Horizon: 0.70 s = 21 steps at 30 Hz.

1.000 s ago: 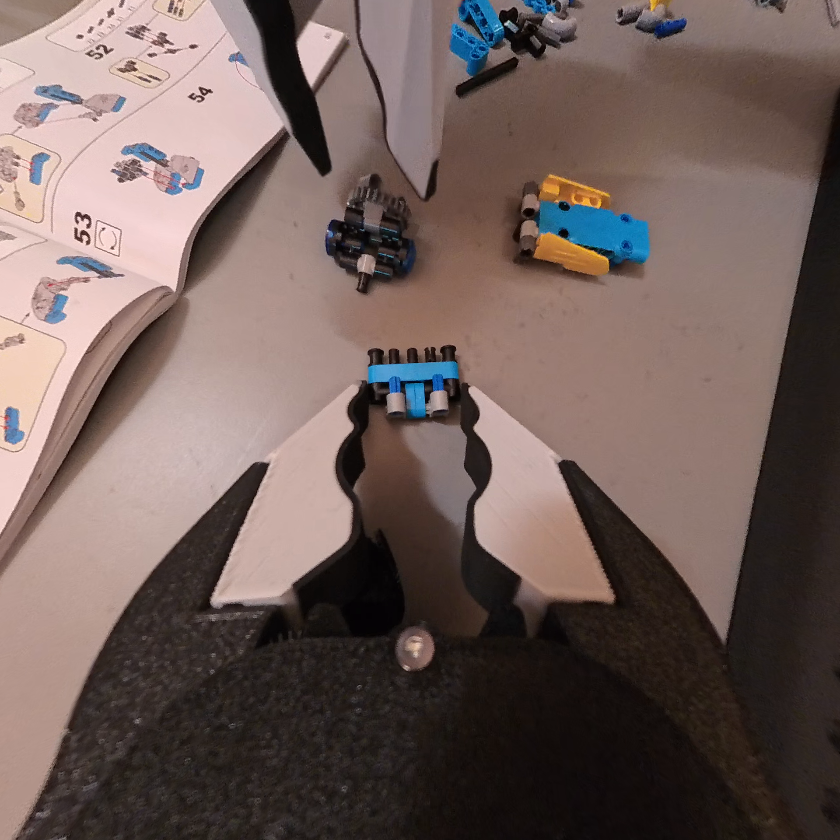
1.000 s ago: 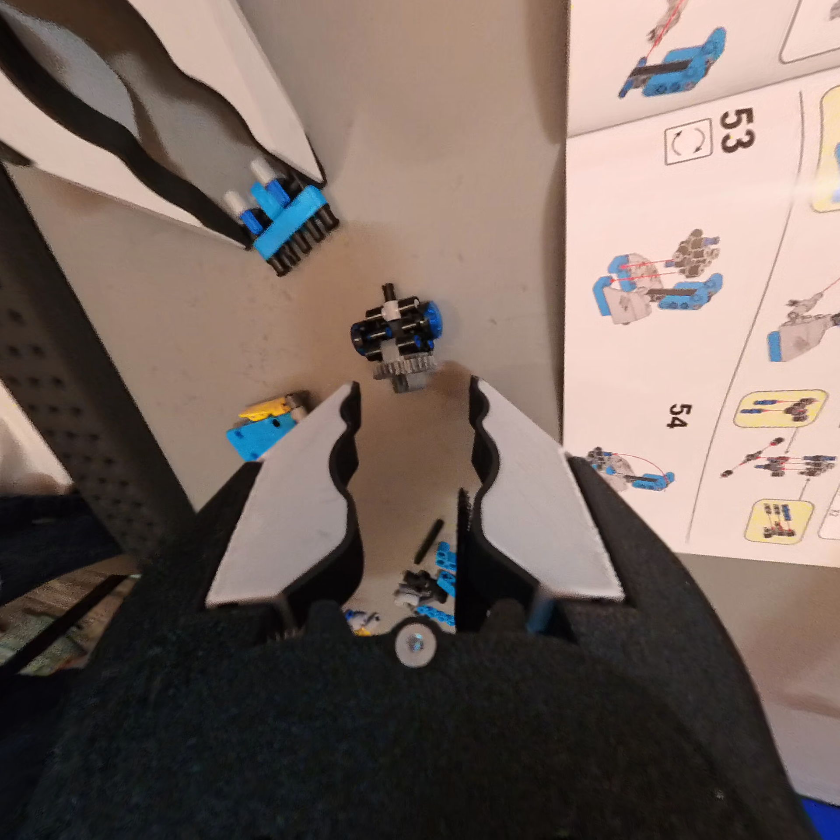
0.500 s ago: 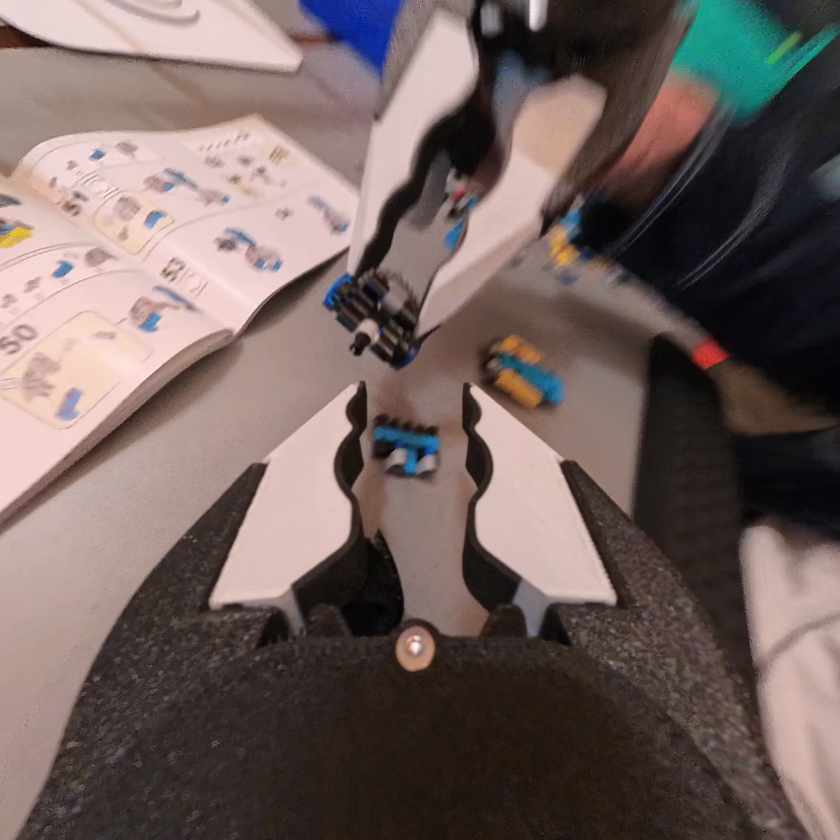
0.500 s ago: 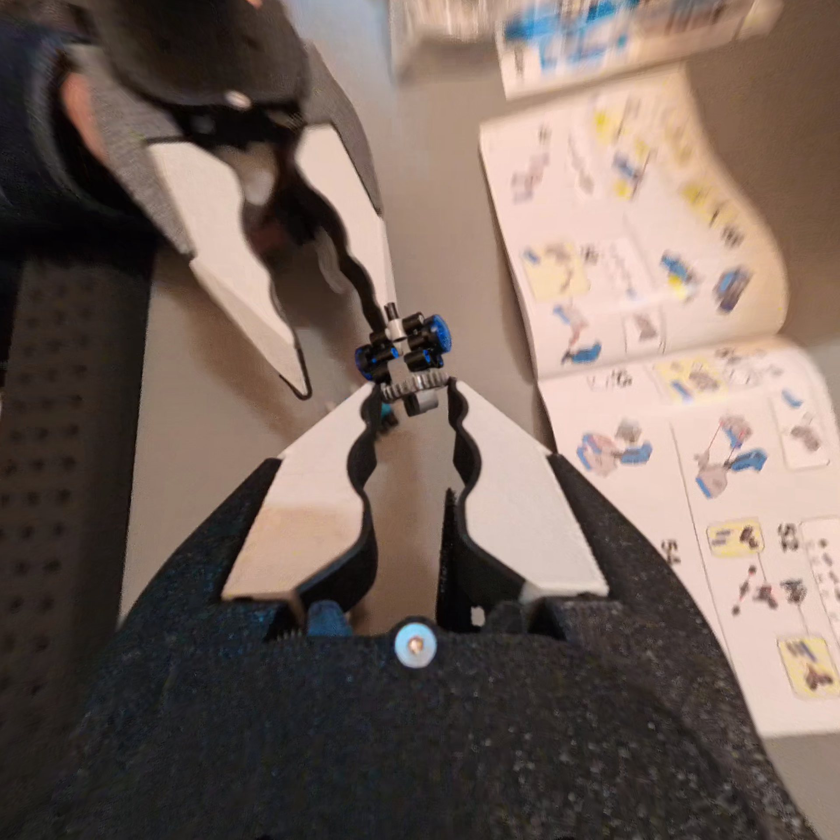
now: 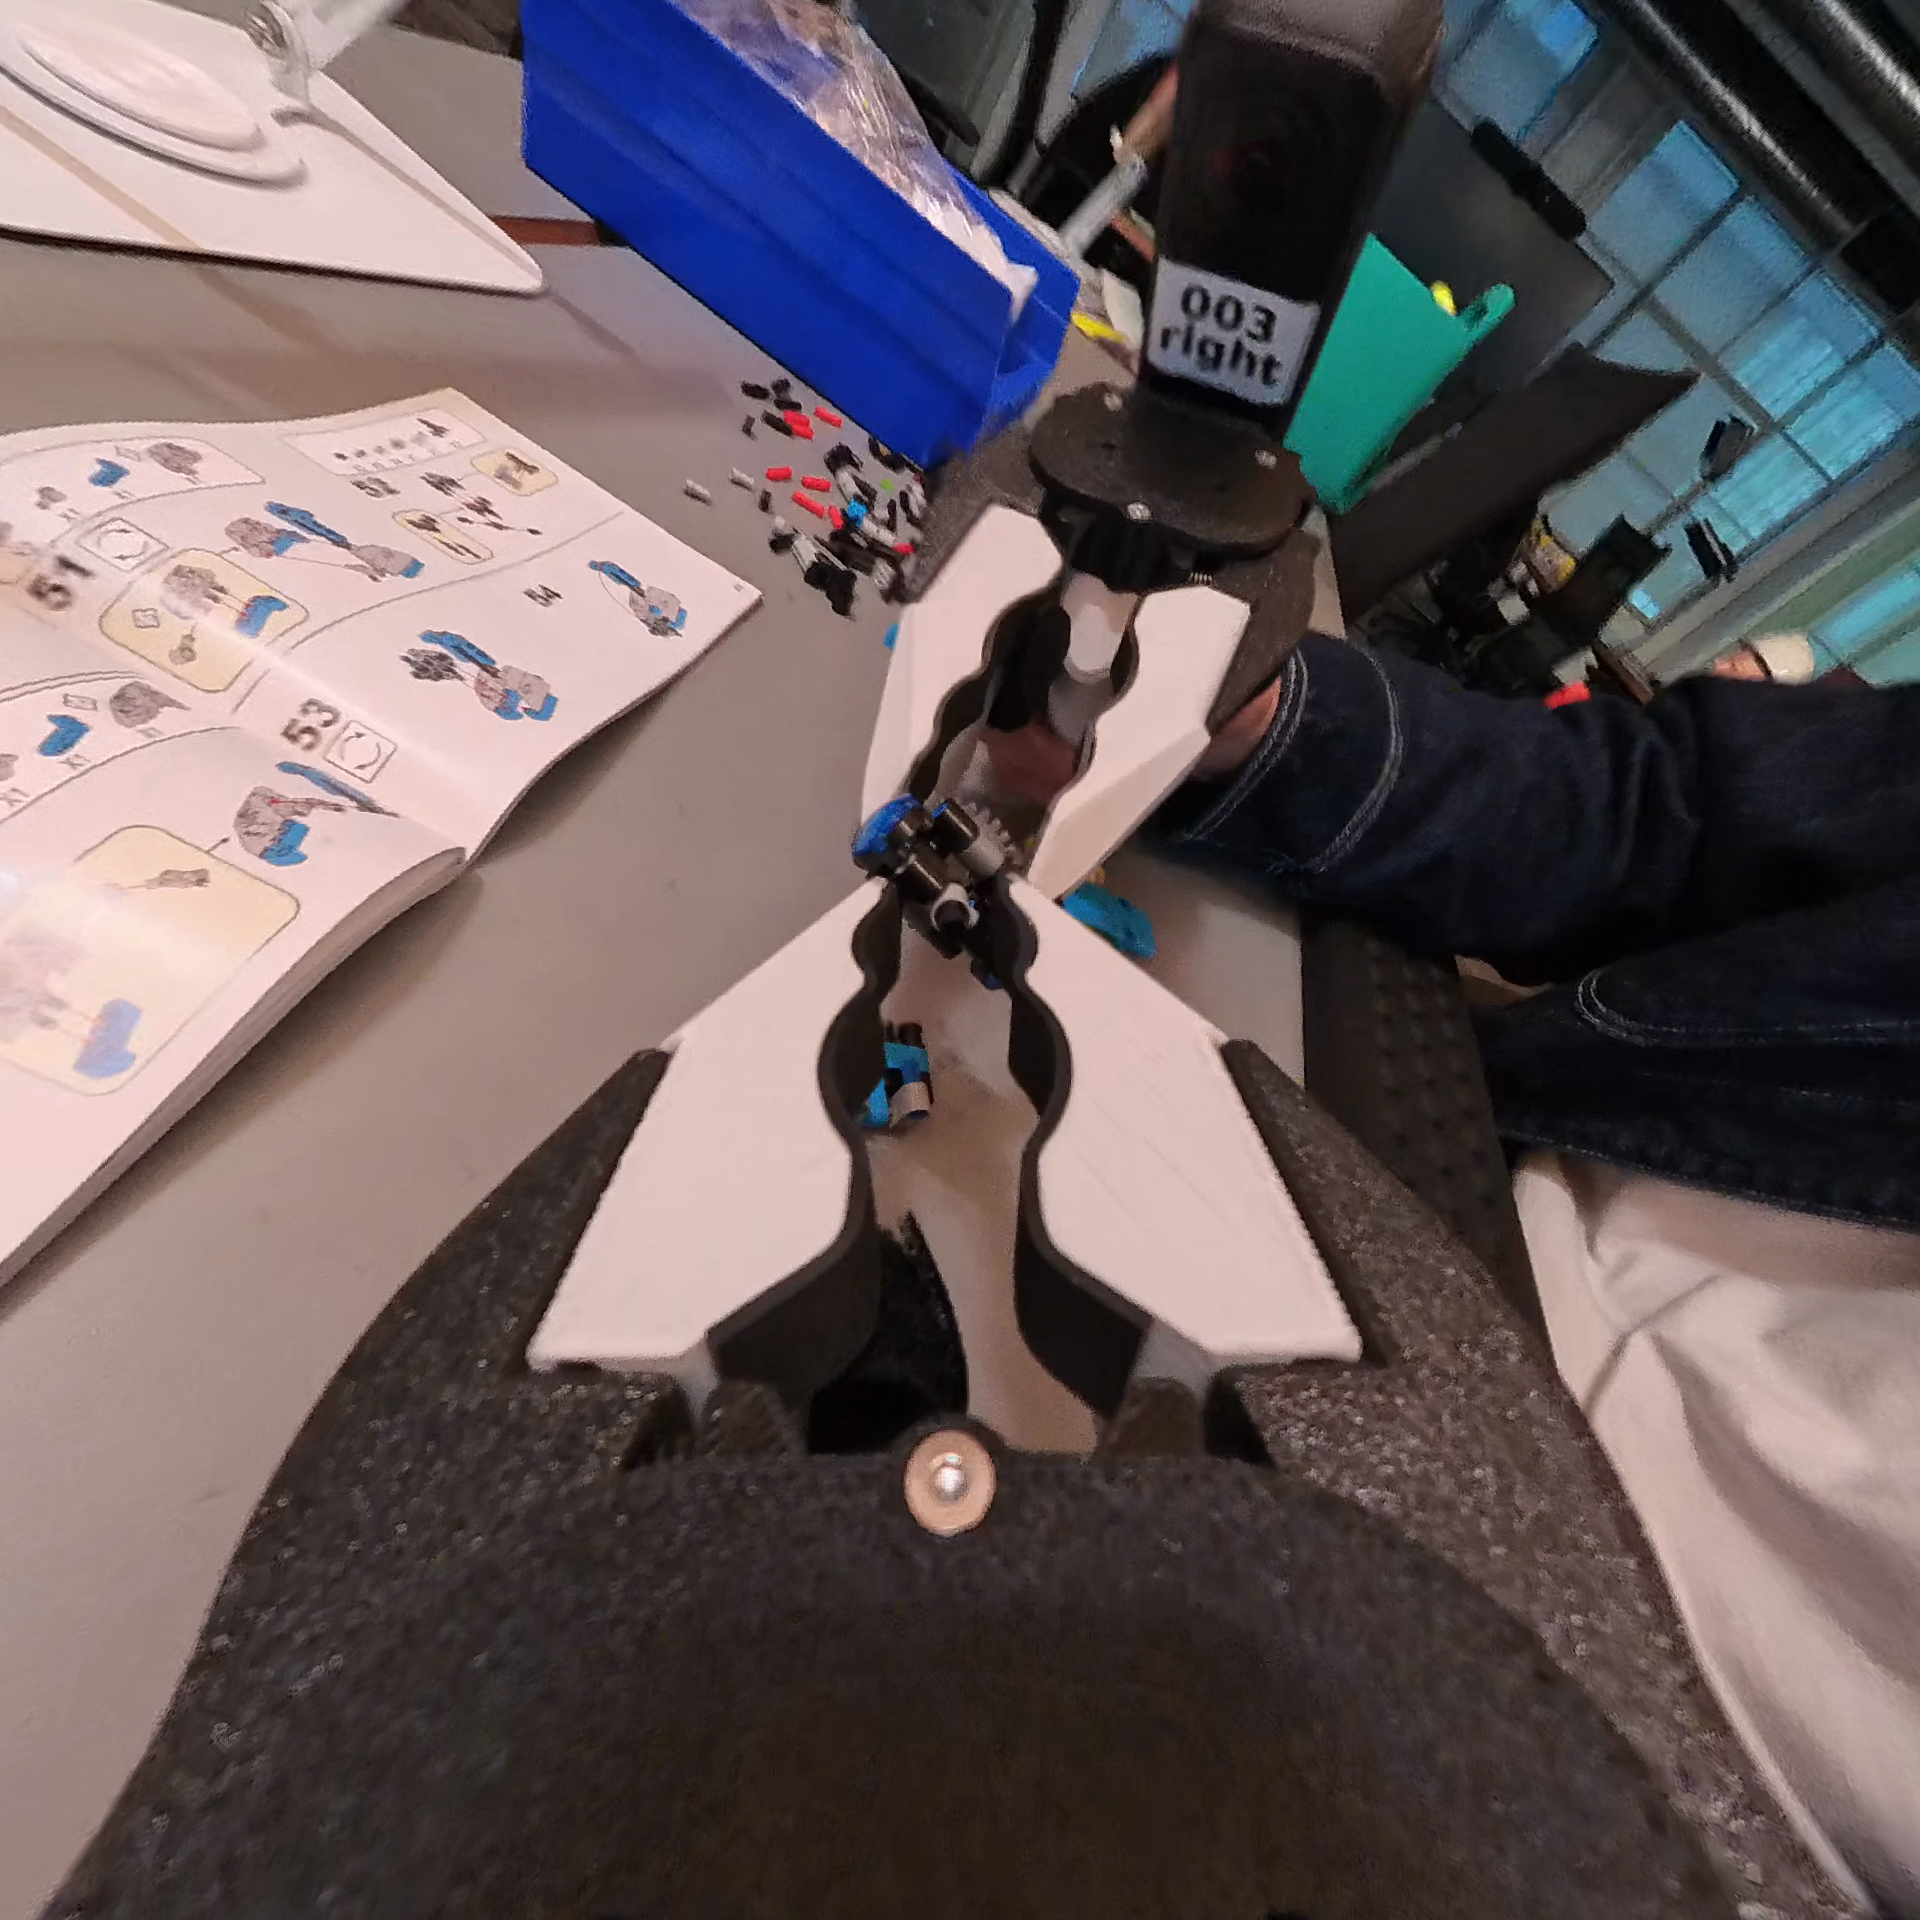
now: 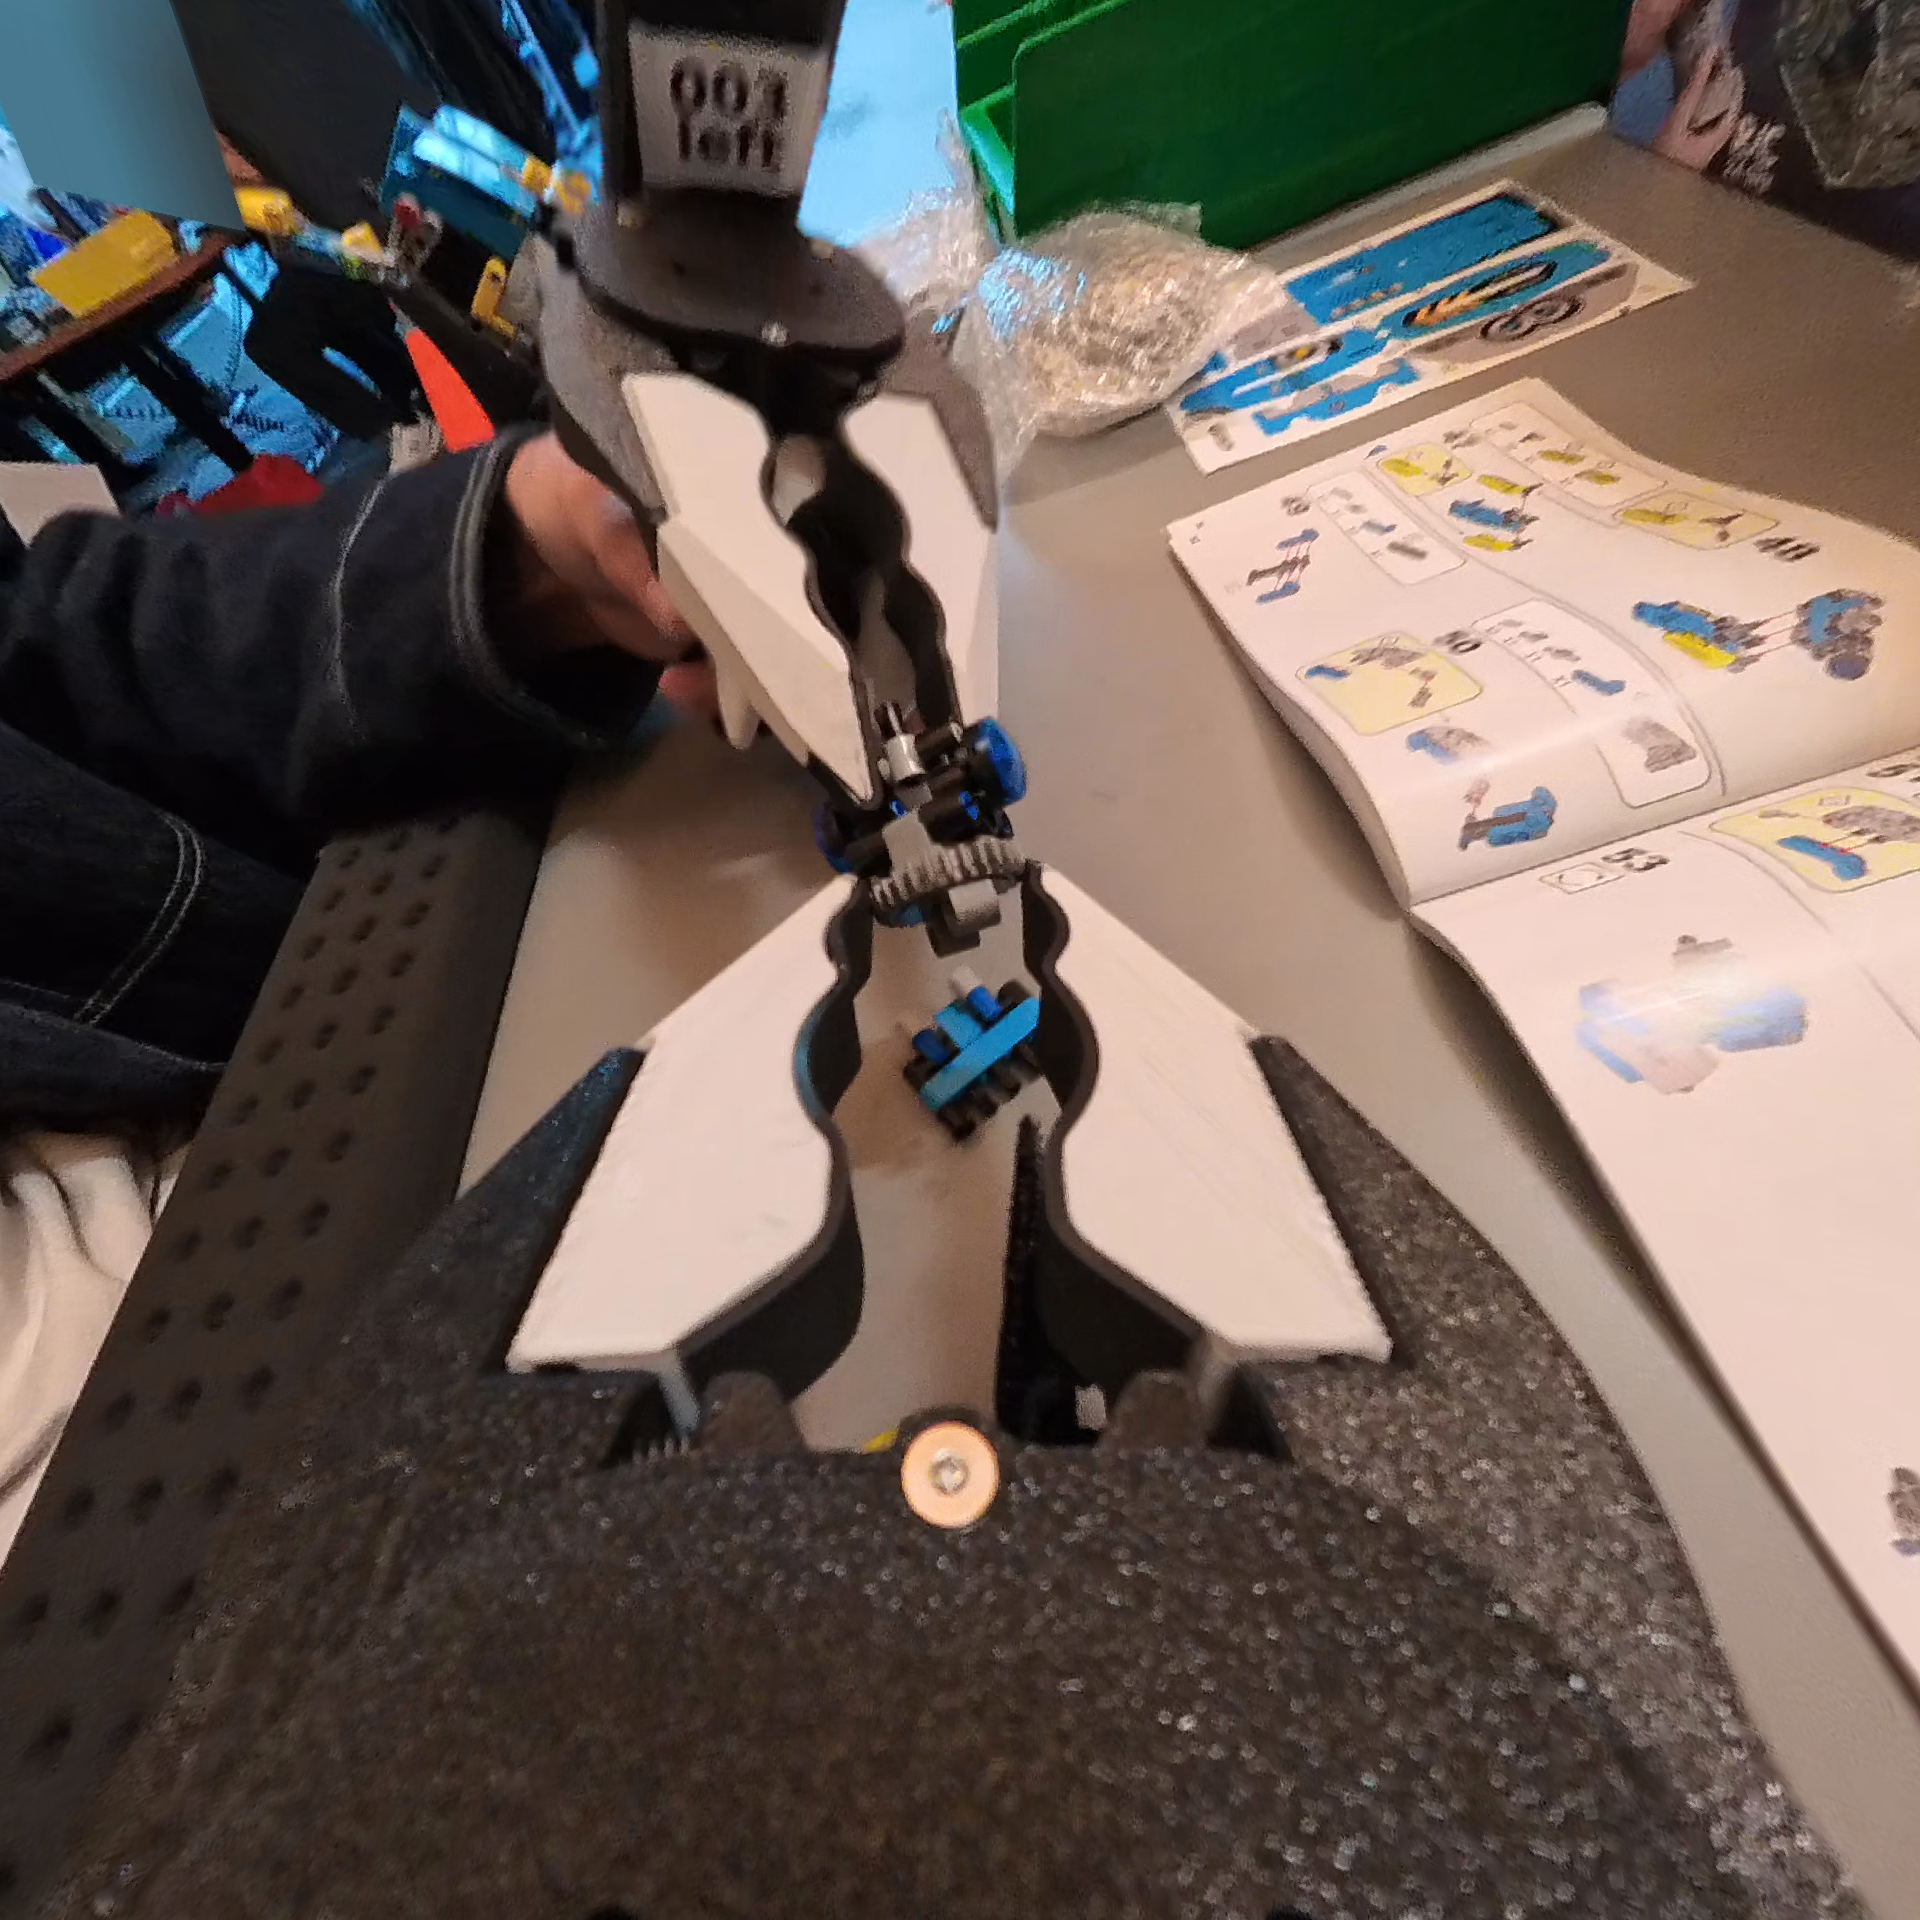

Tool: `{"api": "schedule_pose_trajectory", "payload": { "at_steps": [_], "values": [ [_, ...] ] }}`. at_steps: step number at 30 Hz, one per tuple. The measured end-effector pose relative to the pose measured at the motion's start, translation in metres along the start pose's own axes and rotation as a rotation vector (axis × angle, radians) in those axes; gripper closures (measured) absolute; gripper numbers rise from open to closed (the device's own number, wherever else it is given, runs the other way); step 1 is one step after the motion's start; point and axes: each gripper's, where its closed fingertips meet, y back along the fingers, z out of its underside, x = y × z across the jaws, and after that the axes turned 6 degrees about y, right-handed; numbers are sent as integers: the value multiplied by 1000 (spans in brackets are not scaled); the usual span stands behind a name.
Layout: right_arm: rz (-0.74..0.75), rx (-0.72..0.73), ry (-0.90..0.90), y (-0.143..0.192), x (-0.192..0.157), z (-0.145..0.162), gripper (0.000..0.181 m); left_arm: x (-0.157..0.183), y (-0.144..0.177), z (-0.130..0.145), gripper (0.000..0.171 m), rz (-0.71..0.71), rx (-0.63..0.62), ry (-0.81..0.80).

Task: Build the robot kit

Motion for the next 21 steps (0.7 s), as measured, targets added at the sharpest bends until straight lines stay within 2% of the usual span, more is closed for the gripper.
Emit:
{"api": "schedule_pose_trajectory", "payload": {
  "at_steps": [2, 5, 7, 8, 9, 10, 11, 13, 16, 18, 21],
  "values": [
    [-46, -63, 3, -1, -8, 11, 152, 5, -4, 11, 155, 16, -132, -133],
    [-211, -159, -31, 1, -31, 25, 156, 20, -6, 34, 158, 76, -381, -358],
    [-292, -176, -26, 5, -42, 32, 181, 31, -6, 35, 165, 132, -474, -469],
    [-297, -172, -27, 5, -43, 33, 181, 35, -8, 31, 165, 151, -503, -480],
    [-266, -166, -21, 5, -39, 33, 172, 35, -10, 28, 165, 147, -536, -477],
    [-239, -195, -17, 5, -36, 37, 151, 30, -12, 26, 165, 120, -576, -480],
    [-217, -239, -17, 9, -32, 41, 147, 24, -14, 25, 165, 92, -611, -487],
    [-167, -203, 2, 15, -26, 33, 147, 16, -18, 21, 165, 57, -628, -467],
    [-11, -157, 29, 24, -4, 21, 146, 6, -25, 15, 165, 21, -611, -375],
    [9, -182, 25, 24, -1, 22, 140, 9, -29, 15, 165, 54, -601, -350],
    [-35, -196, 25, 20, -7, 26, 149, 12, -34, 19, 165, 60, -615, -364]
  ]
}}
